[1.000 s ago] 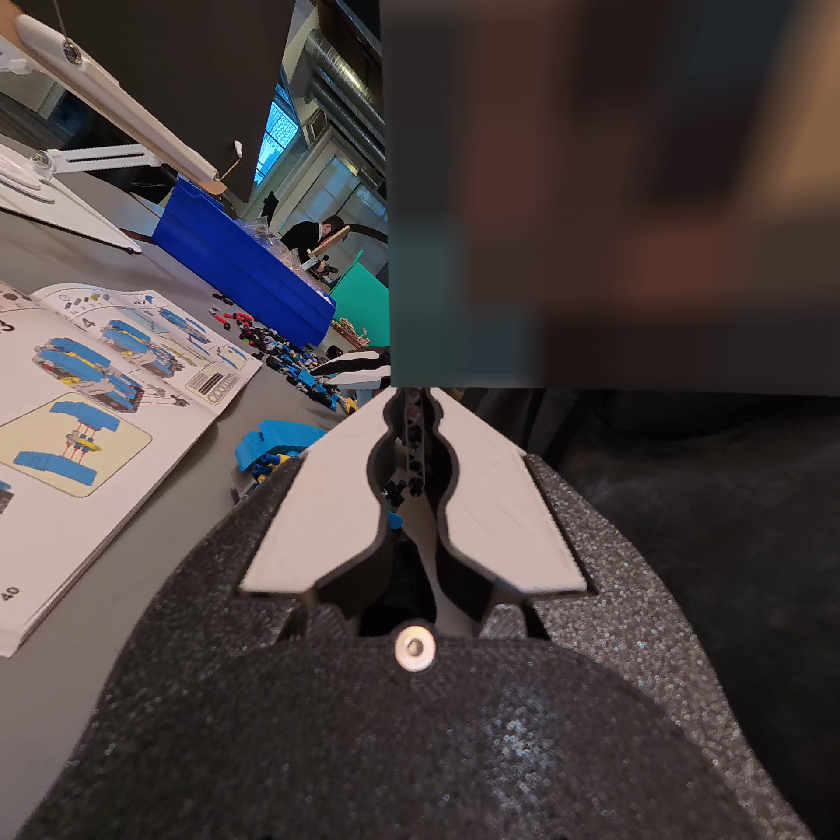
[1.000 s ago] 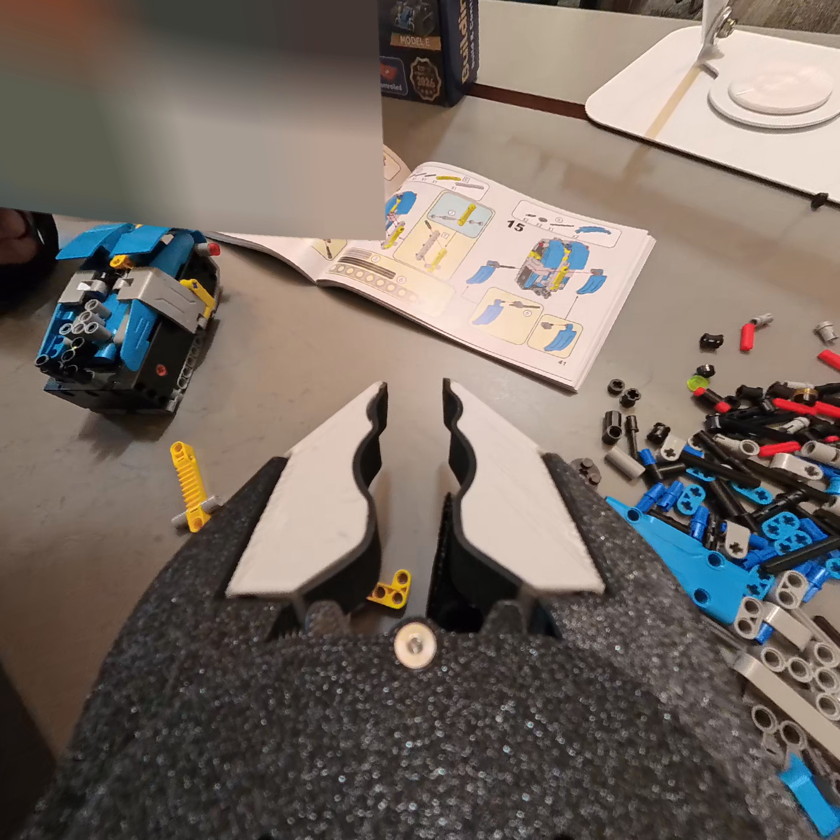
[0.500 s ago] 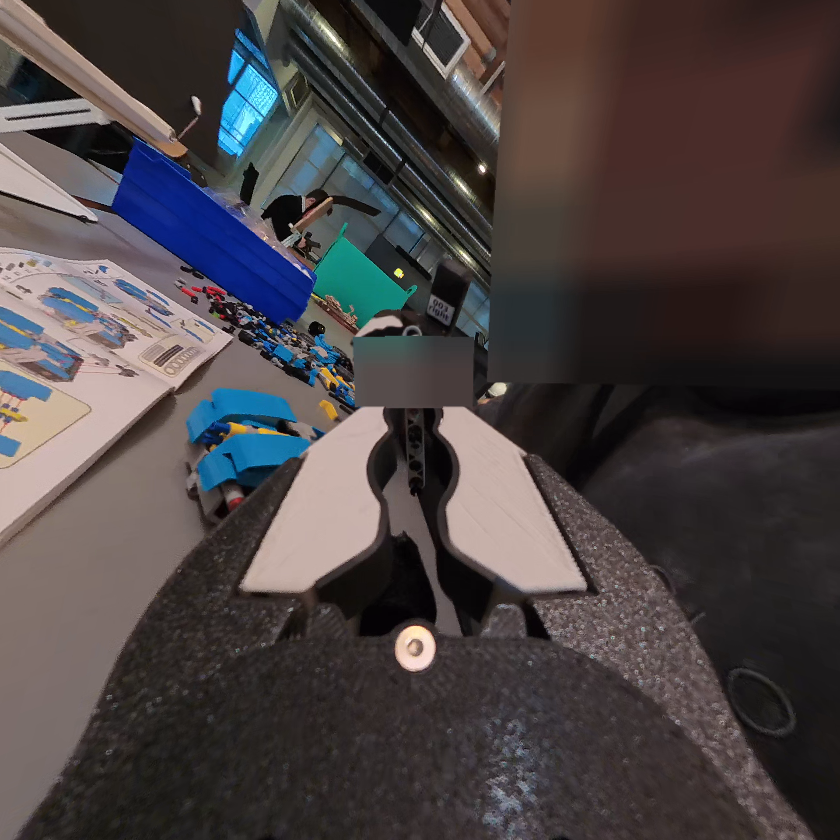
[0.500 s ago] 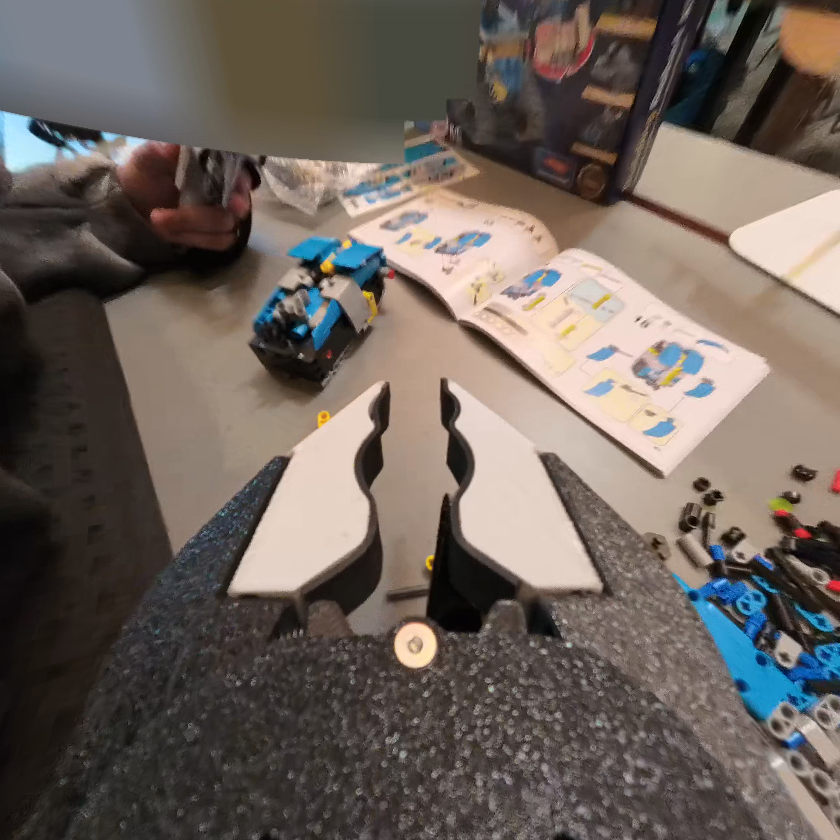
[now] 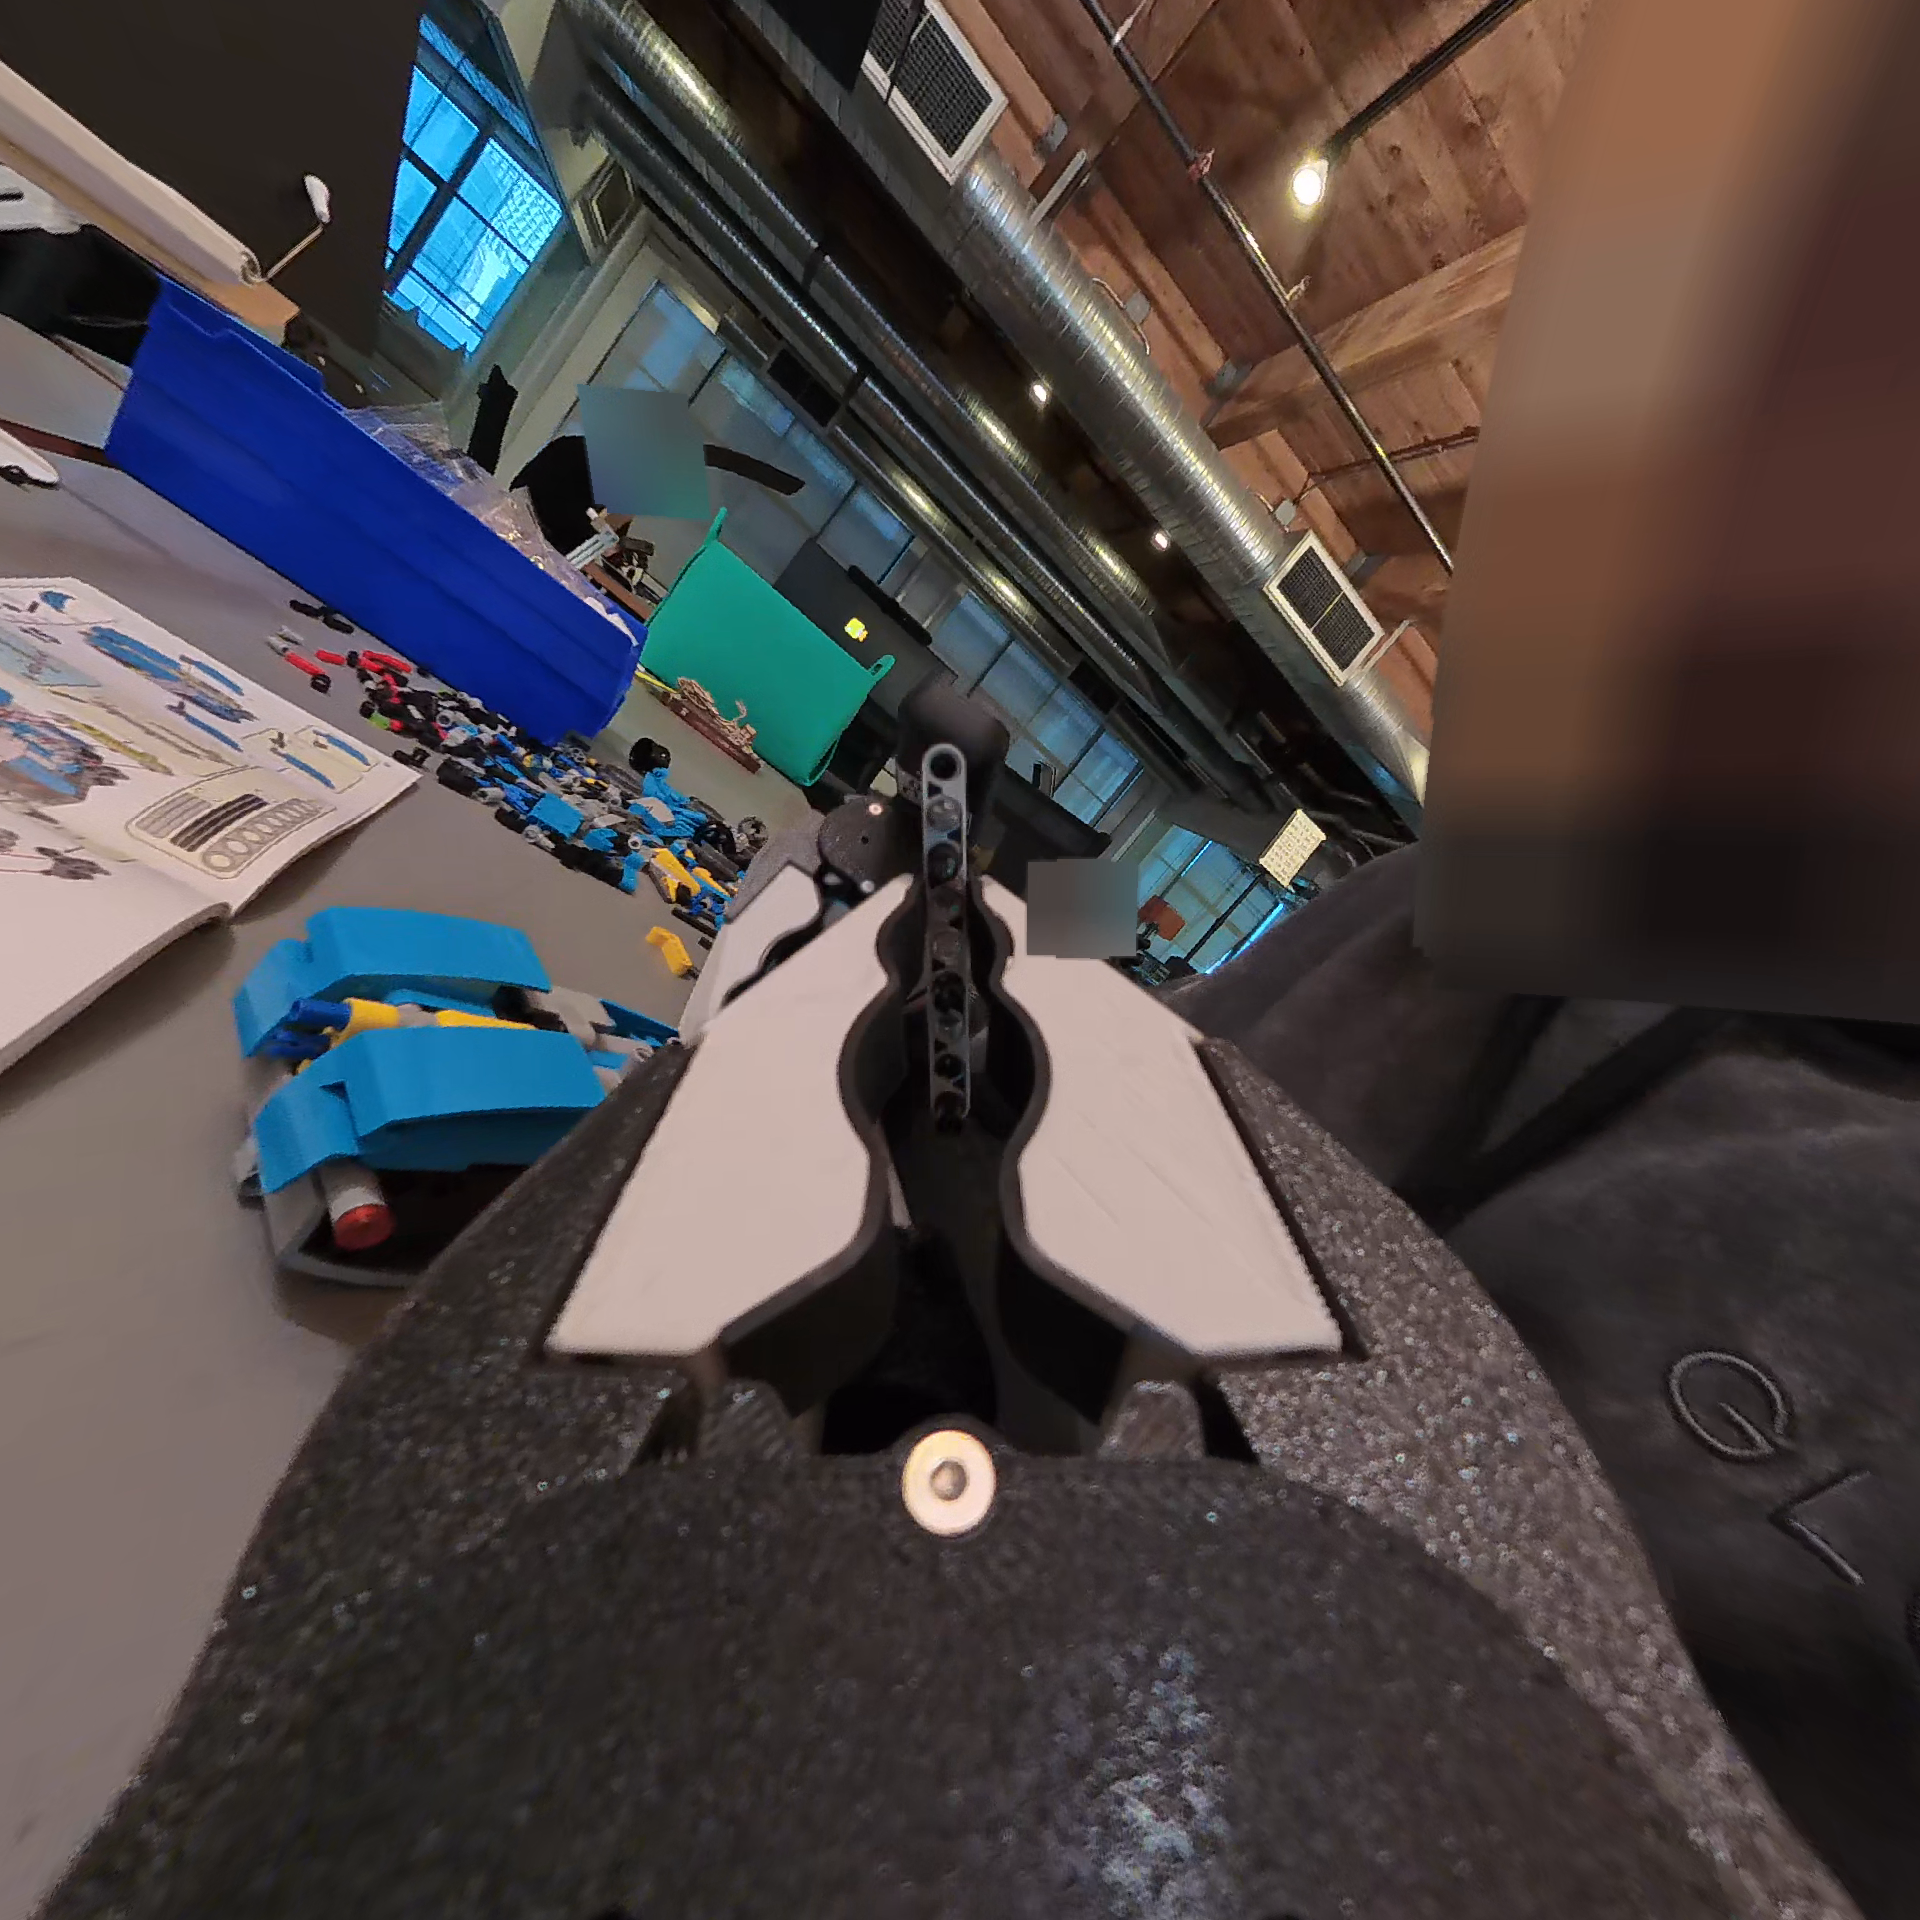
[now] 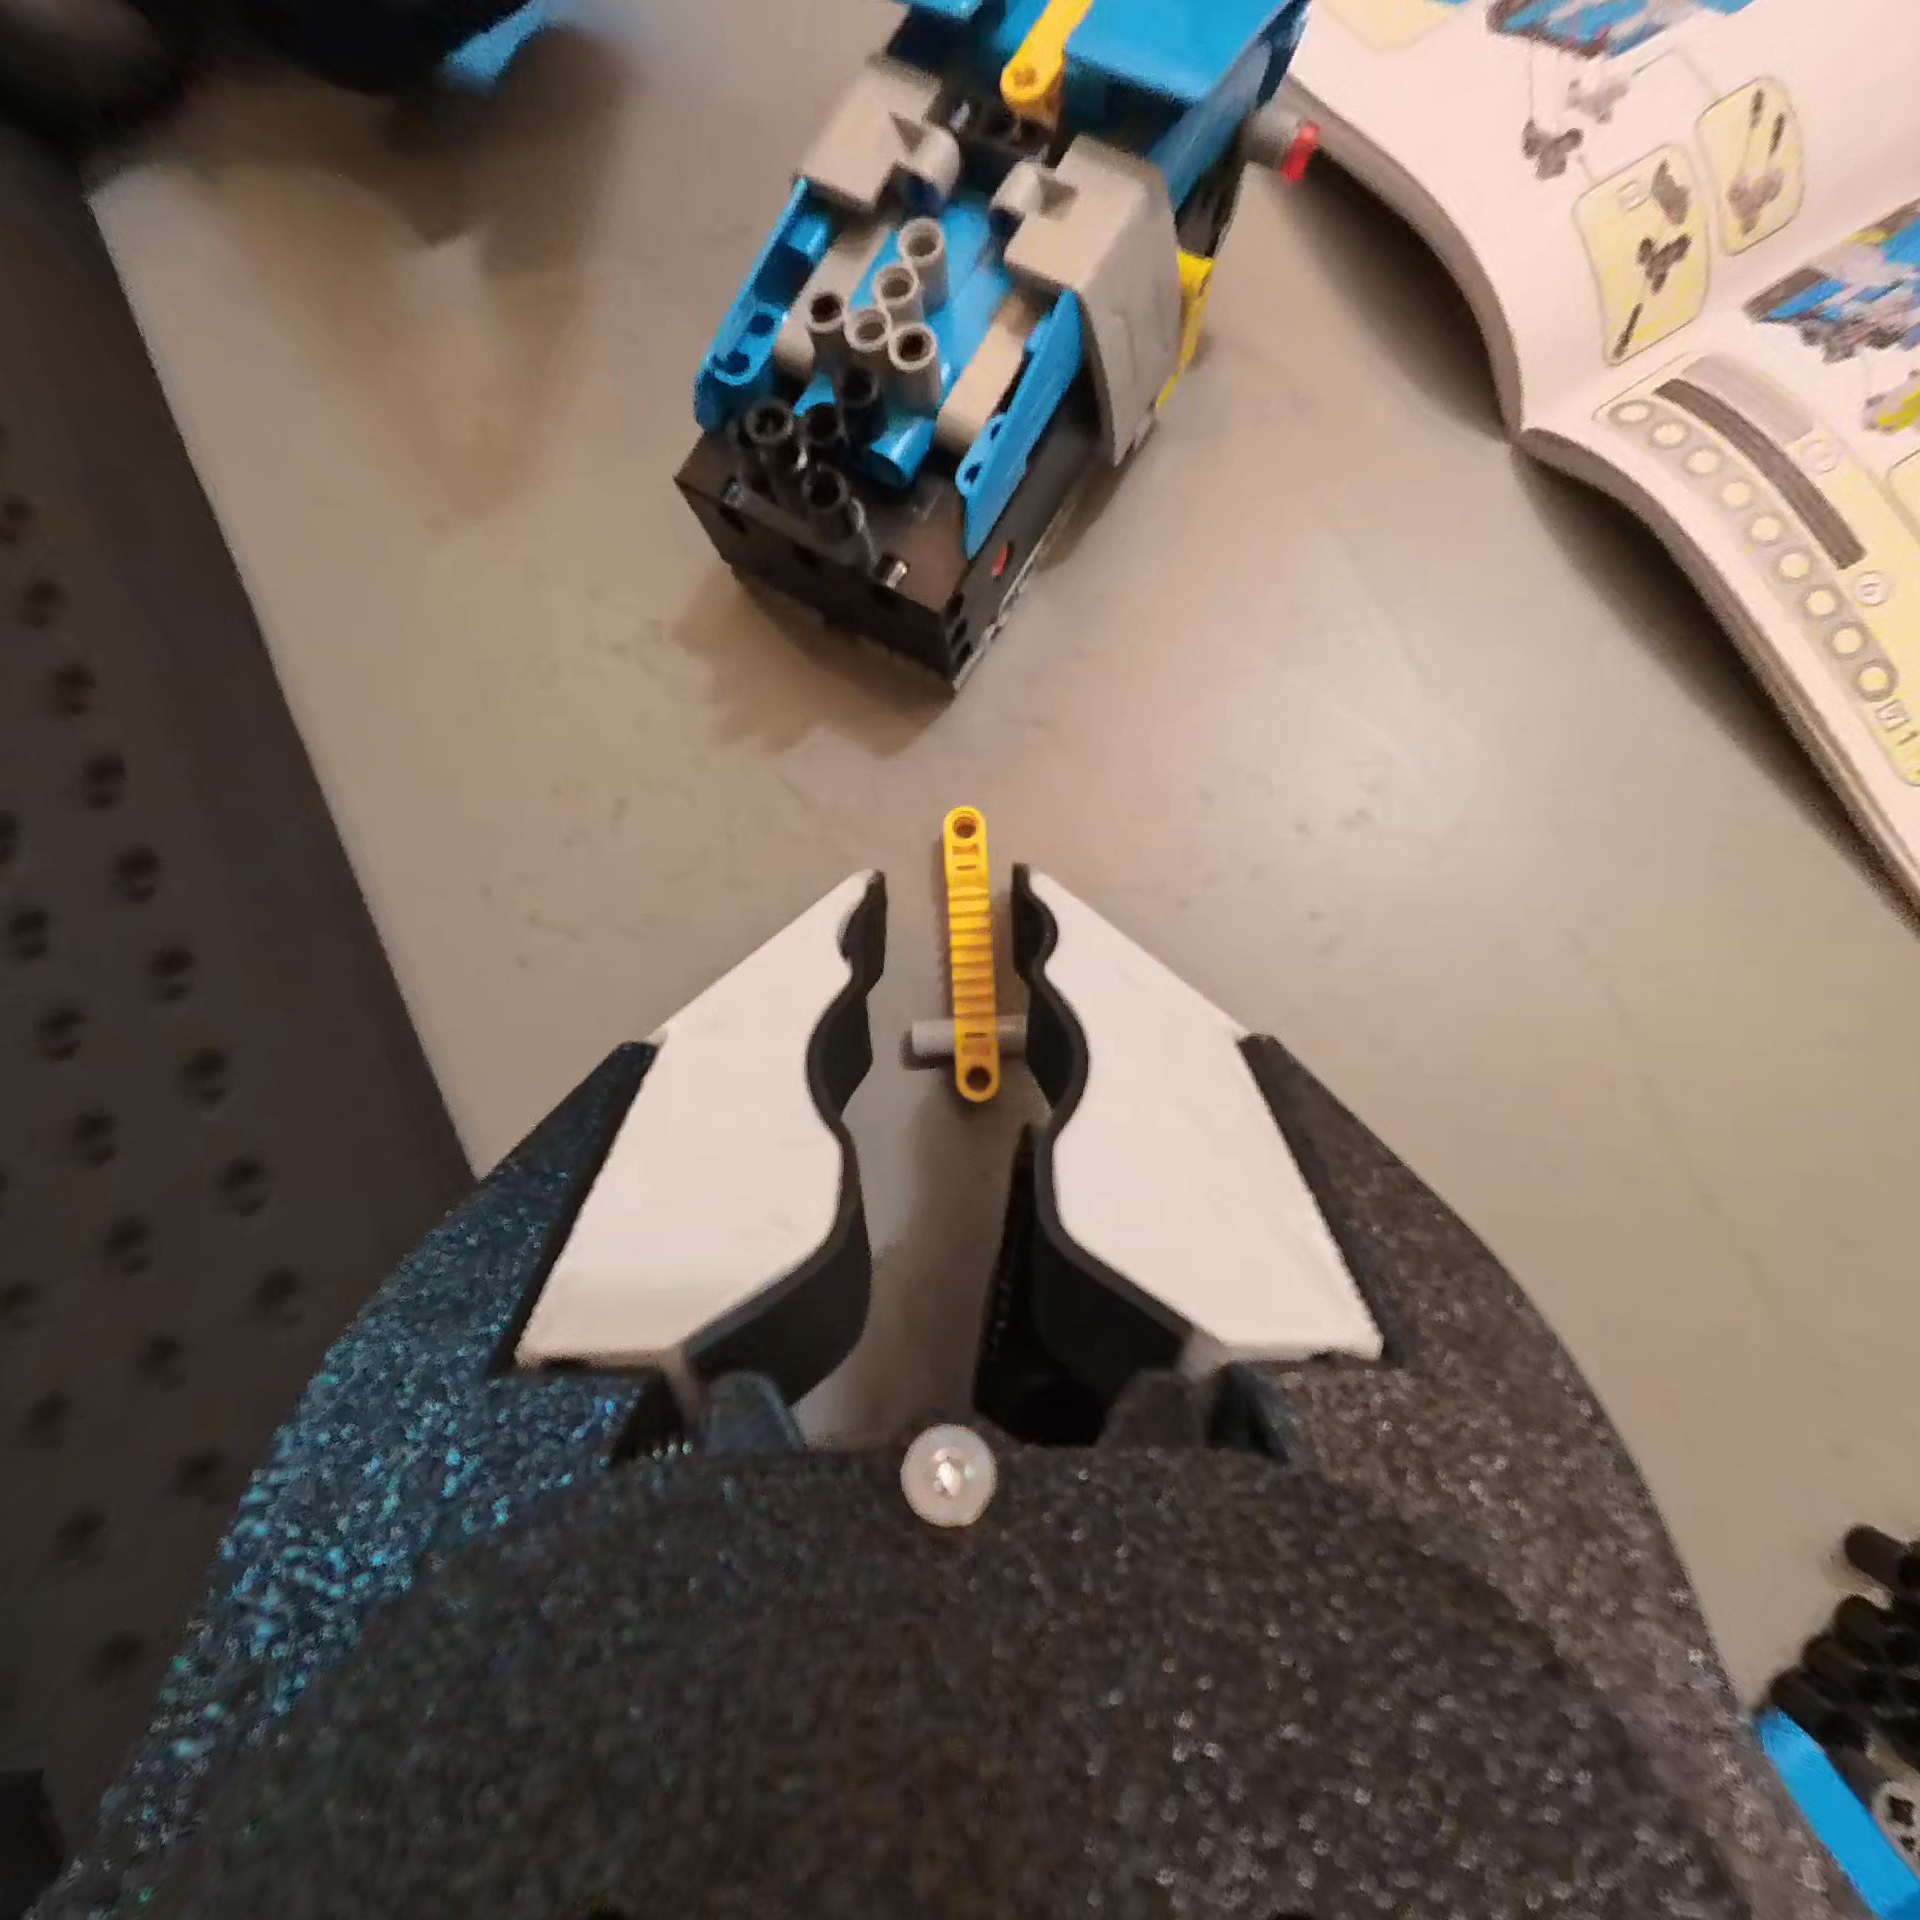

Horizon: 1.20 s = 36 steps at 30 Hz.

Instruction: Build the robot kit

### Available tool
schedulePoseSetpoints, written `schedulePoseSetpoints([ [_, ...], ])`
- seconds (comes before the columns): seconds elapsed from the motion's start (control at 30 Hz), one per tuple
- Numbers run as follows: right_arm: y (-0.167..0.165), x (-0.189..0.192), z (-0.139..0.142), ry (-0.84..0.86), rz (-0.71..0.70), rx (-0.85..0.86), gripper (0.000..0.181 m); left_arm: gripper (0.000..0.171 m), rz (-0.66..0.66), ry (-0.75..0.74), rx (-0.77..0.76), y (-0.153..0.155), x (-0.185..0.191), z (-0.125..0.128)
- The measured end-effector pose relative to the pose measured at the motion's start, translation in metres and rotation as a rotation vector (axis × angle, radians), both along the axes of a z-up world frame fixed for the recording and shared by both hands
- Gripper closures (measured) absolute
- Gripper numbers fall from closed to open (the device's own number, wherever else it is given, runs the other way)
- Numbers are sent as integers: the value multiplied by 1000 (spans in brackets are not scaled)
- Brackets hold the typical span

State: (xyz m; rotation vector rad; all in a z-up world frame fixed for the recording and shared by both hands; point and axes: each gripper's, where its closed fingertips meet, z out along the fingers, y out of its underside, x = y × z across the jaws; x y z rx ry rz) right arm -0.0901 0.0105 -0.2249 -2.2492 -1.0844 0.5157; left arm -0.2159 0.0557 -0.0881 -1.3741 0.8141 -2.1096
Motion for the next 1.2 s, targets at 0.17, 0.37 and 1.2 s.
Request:
schedulePoseSetpoints([
  [0.17, 5, -3, -3, -14, -4, 28, 173, 165, -25, 33, -1, -7, 6, -4],
  [0.37, 3, -26, 36, 229, -24, 70, 174, 164, 14, 269, 224, -18, 17, -33],
  [1.2, 13, -101, 130, 964, -81, 3, 174, 165, -60, 184, 151, -46, 32, -18],
])
